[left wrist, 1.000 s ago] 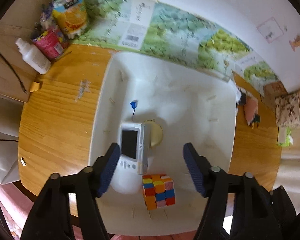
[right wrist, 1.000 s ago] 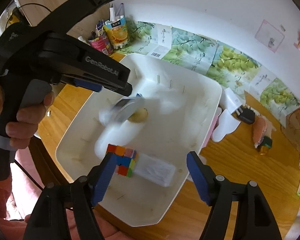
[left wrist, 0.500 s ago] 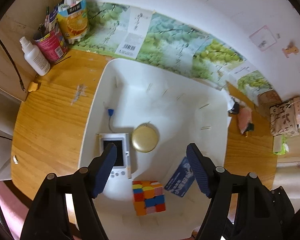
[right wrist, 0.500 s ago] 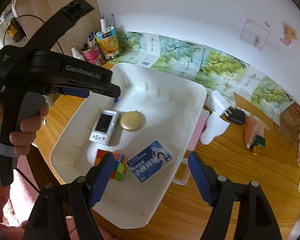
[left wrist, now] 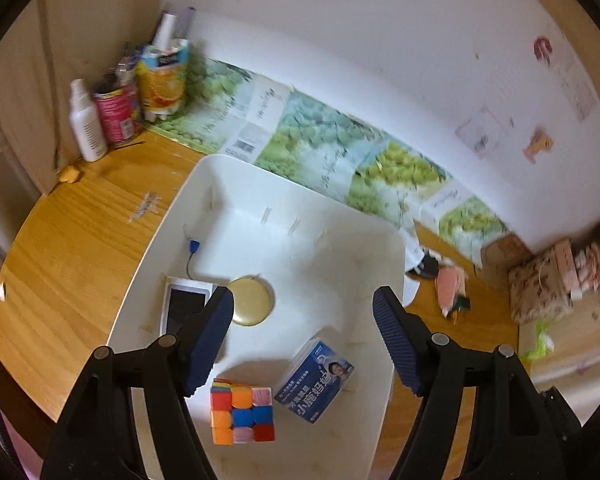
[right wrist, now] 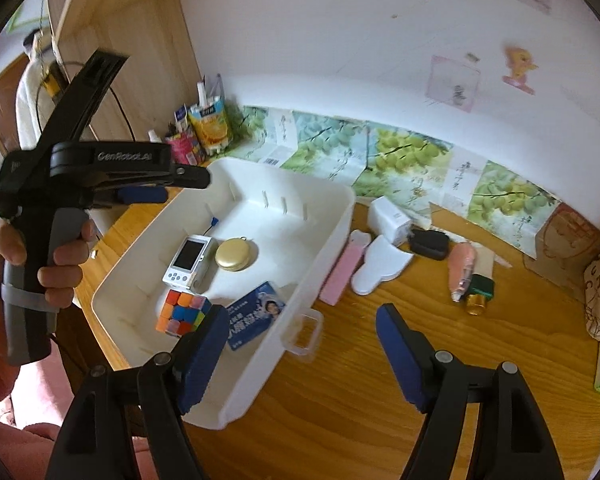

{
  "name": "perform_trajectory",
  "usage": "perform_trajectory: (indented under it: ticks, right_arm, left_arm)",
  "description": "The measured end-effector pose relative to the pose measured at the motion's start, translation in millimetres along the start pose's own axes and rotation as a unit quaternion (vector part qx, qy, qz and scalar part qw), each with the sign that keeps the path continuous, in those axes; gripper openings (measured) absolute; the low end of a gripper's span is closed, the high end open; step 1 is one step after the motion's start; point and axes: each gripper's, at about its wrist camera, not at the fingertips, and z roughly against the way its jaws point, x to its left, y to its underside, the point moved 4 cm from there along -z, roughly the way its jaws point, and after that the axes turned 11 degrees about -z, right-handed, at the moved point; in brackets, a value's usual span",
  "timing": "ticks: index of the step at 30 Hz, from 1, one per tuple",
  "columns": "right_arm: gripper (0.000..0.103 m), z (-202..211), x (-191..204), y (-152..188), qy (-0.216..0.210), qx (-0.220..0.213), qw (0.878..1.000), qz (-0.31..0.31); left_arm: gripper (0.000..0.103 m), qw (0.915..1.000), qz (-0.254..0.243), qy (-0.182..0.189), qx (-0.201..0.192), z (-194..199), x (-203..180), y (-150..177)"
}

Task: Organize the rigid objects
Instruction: 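Withdraw both tools from the tray toward the remaining desk items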

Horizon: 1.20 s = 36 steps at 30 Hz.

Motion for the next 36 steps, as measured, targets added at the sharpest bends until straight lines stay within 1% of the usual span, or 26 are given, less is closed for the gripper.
perform_trajectory:
  ticks: [2, 6, 9, 13, 15, 17, 19, 20, 23, 25, 27, 31, 33, 36]
  right_arm:
    - [0.076, 9.5, -13.1, 0.8, -0.008, -0.014, 1.0, -0.004]
    - [0.076, 24.0, -39.6, 3.3, -0.02, -0.036, 0.999, -0.007]
    - [0.076, 30.8, -60.9, 4.3, -0.027, -0.048, 0.998, -0.008]
    - [0.076, 36.2, -90.2, 3.6, -0.033, -0.064, 0.997, -0.009]
    - [0.076, 37.9, -101.2, 3.4, -0.035, -0.069, 0.997, -0.008]
    - [0.076, 36.6, -113.4, 1.3, -0.032, -0.07, 0.997, -0.001]
    - [0.076, 34.9, -124.5, -1.4, -0.03, -0.071, 0.997, 0.01]
    - [0.076, 34.5, -129.2, -2.5, -0.029, -0.073, 0.997, 0.014]
    - [0.076, 29.4, -142.7, -7.4, -0.022, -0.072, 0.997, 0.031]
    - [0.076, 23.8, -152.4, -12.4, -0.015, -0.069, 0.997, 0.045]
    - [0.076, 19.5, -160.3, -16.1, -0.009, -0.068, 0.996, 0.057]
    - [0.076, 8.0, -172.8, -23.0, -0.008, -0.063, 0.995, 0.075]
    - [0.076, 0.4, -177.4, -26.7, -0.004, -0.057, 0.995, 0.085]
    - [0.076, -5.8, -179.3, -30.7, 0.002, -0.066, 0.992, 0.111]
  left_arm:
    - [0.075, 0.9995, 0.019, -0.012, -0.021, 8.0, -0.7, 6.9]
    - [0.075, 0.9974, 0.04, -0.038, -0.046, 20.7, -3.5, 21.4]
    - [0.075, 0.9942, 0.056, -0.062, -0.068, 31.2, -7.7, 30.4]
    - [0.075, 0.9893, 0.077, -0.076, -0.098, 47.7, -15.0, 35.8]
    - [0.075, 0.9877, 0.075, -0.08, -0.111, 54.1, -21.3, 37.1]
    - [0.075, 0.9866, 0.066, -0.084, -0.123, 59.6, -31.9, 38.0]
    - [0.075, 0.9862, 0.055, -0.091, -0.126, 61.7, -44.0, 39.1]
    - [0.075, 0.9861, 0.051, -0.092, -0.129, 61.9, -48.9, 38.9]
    - [0.075, 0.9833, 0.028, -0.09, -0.156, 65.9, -72.3, 39.2]
    - [0.075, 0.9825, 0.01, -0.083, -0.167, 65.5, -89.9, 37.9]
    - [0.075, 0.9827, -0.005, -0.081, -0.166, 63.1, -103.5, 34.9]
    - [0.075, 0.9822, -0.053, -0.072, -0.165, 49.8, -138.6, 20.7]
    - [0.075, 0.9817, -0.068, -0.068, -0.165, 42.7, -151.7, 13.0]
    - [0.075, 0.983, -0.077, -0.05, -0.159, 29.9, -168.9, 0.9]
